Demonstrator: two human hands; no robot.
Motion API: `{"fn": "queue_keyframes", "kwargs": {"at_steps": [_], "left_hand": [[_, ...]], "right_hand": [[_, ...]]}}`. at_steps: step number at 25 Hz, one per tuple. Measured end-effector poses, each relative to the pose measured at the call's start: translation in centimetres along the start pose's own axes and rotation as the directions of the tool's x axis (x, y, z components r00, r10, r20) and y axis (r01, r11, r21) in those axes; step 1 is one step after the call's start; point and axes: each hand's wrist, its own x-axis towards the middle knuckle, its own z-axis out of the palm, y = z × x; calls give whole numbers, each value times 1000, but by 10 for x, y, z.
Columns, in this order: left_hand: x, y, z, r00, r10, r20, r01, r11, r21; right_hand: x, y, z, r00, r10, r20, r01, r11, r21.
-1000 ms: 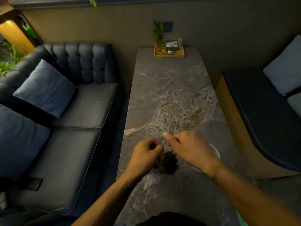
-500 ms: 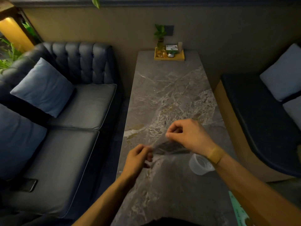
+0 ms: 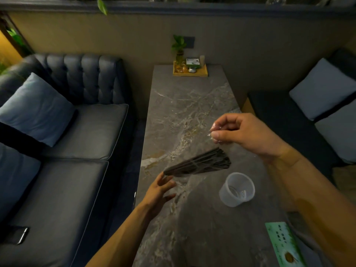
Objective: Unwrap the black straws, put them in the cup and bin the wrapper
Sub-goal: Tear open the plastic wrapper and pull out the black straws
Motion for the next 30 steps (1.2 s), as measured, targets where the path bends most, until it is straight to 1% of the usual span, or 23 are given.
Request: {"fn": "queue_keyframes", "kwargs": {"at_steps": [4, 6, 8, 11, 13, 15, 17, 22, 30], "left_hand": [[2, 0, 8, 990, 18, 142, -11, 999, -53], [2, -2, 3, 985, 8, 171, 7, 996, -86], [2, -5, -6, 986, 14, 165, 1, 996, -90], [-3, -7, -17, 994, 60, 91, -61, 998, 13], [-8, -7, -22, 994, 108, -10, -107, 992, 69], [-11, -4, -26, 977, 180, -111, -170, 981, 90], [-17, 2, -24, 956, 254, -144, -238, 964, 116], [-29, 10, -12, 906, 392, -157, -355, 909, 219], [-53, 19, 7, 849, 499, -173, -413, 832, 370]], "right_hand": [[-9, 0, -7, 997, 55, -50, -50, 995, 92], [-13, 5, -10, 992, 79, -101, -64, 989, 136], [-15, 16, -11, 976, 112, -186, -85, 985, 150], [-23, 40, -16, 933, 177, -313, -151, 983, 105], [-29, 57, -18, 911, 213, -353, -194, 977, 89], [-36, 74, -21, 894, 246, -375, -233, 969, 79], [-43, 93, -24, 881, 281, -380, -272, 959, 79], [-54, 134, -38, 873, 351, -340, -328, 936, 123], [-57, 172, -49, 892, 380, -243, -349, 923, 161]]}}
